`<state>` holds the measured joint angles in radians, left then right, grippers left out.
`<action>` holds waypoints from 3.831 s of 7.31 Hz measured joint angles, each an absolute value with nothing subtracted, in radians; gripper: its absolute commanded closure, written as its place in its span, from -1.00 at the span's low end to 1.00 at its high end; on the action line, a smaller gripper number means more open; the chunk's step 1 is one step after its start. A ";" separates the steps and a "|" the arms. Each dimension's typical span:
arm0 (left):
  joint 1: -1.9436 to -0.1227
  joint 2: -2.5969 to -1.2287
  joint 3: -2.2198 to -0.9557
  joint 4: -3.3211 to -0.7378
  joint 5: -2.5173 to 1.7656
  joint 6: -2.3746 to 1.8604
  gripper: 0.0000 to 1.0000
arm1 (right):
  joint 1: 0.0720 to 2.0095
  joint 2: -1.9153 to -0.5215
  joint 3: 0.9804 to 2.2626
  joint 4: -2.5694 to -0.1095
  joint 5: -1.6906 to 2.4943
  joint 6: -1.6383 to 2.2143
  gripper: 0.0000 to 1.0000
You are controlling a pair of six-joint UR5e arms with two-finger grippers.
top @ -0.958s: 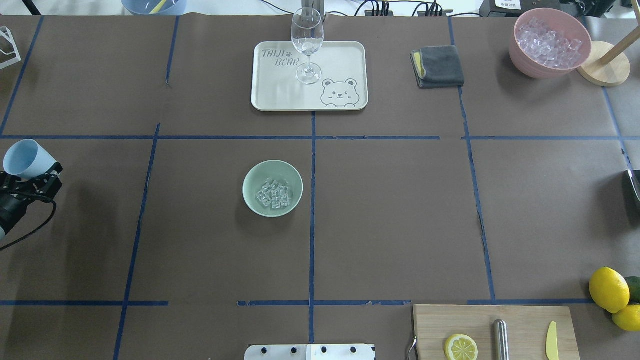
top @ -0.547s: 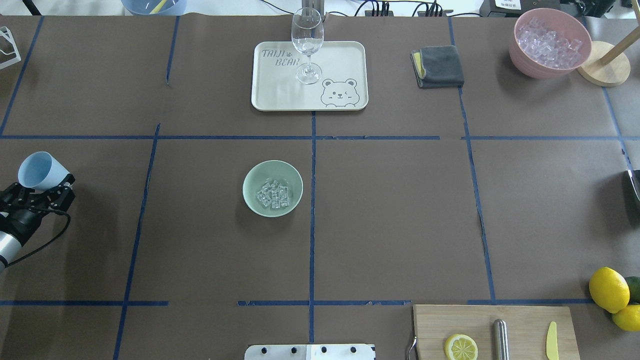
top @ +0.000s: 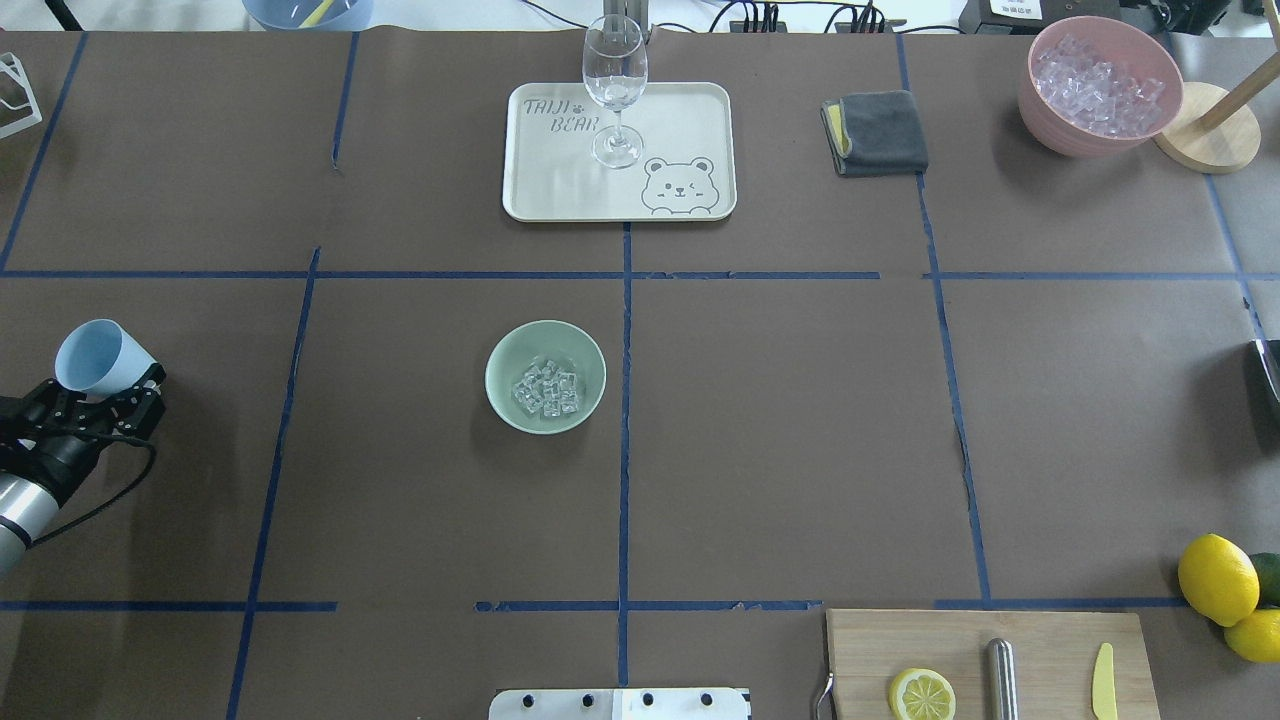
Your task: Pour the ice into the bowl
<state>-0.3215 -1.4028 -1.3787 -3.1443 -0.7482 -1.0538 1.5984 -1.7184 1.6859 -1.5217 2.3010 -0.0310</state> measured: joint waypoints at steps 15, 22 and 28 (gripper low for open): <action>-0.313 -1.370 -1.458 -3.173 -0.741 -0.988 -1.00 | 1.598 -1.718 1.685 -1.522 2.301 -0.031 -1.00; -0.617 -1.341 -1.553 -3.227 -1.077 -0.665 -1.00 | 1.598 -1.714 1.686 -1.522 2.302 -0.029 -1.00; -1.394 -1.458 -1.751 -2.419 -2.056 -0.106 -1.00 | 1.598 -1.710 1.763 -1.521 2.336 -0.015 -1.00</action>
